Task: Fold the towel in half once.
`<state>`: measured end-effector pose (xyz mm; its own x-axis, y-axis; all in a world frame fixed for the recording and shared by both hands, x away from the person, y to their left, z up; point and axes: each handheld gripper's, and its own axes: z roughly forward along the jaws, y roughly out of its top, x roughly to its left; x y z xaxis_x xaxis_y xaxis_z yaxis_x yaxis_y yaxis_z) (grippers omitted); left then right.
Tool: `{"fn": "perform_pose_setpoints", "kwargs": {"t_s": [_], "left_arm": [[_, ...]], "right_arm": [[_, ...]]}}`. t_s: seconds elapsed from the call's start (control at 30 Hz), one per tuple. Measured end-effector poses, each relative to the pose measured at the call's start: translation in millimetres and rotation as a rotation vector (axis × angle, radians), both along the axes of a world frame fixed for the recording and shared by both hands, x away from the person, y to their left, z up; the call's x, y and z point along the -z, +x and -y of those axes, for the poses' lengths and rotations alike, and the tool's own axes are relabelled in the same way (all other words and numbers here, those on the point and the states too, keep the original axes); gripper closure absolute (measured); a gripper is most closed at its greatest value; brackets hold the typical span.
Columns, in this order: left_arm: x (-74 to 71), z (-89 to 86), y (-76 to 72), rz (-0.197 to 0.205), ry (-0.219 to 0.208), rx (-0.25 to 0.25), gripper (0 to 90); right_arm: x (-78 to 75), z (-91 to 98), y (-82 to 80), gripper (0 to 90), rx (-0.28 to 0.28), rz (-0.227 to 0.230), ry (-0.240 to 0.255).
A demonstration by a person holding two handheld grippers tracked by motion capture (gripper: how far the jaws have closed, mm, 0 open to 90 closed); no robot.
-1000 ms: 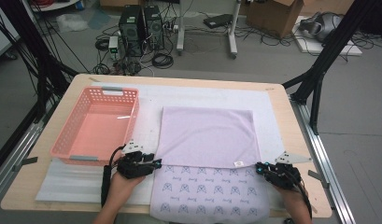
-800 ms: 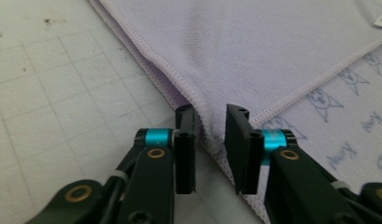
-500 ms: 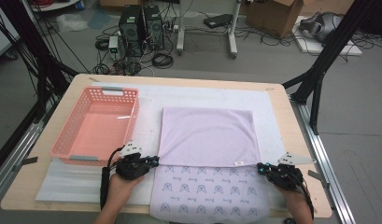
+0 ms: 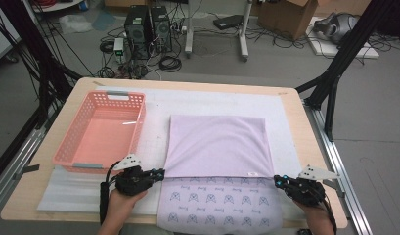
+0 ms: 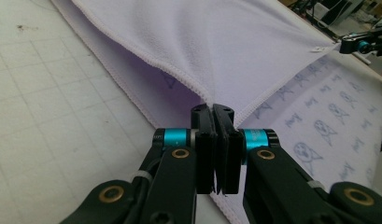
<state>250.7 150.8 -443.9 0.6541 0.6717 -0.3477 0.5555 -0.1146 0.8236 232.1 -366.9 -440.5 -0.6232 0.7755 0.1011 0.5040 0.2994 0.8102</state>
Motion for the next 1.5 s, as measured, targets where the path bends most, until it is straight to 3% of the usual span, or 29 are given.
{"fn": "perform_pose_setpoints", "kwargs": {"t_s": [0.27, 0.73, 0.93, 1.5], "left_arm": [[1.5, 1.2, -23.6, 0.003, -0.013, 0.013, 87.3], [0.8, -3.0, -78.2, 0.017, -0.03, -0.004, 87.3], [2.4, -5.7, -91.4, 0.016, -0.033, 0.003, 87.2], [4.0, -15.8, -136.6, 0.018, -0.002, 0.11, 87.0]], "right_arm": [[-2.3, 3.3, -21.5, 87.5, -0.008, -0.006, 0.001], [-6.6, 7.0, -73.8, 87.5, -0.069, -0.005, 0.01], [-6.3, 7.2, -85.8, 87.6, -0.091, -0.009, 0.007], [-6.8, 6.6, -135.6, 87.5, -0.145, -0.045, -0.008]]}}
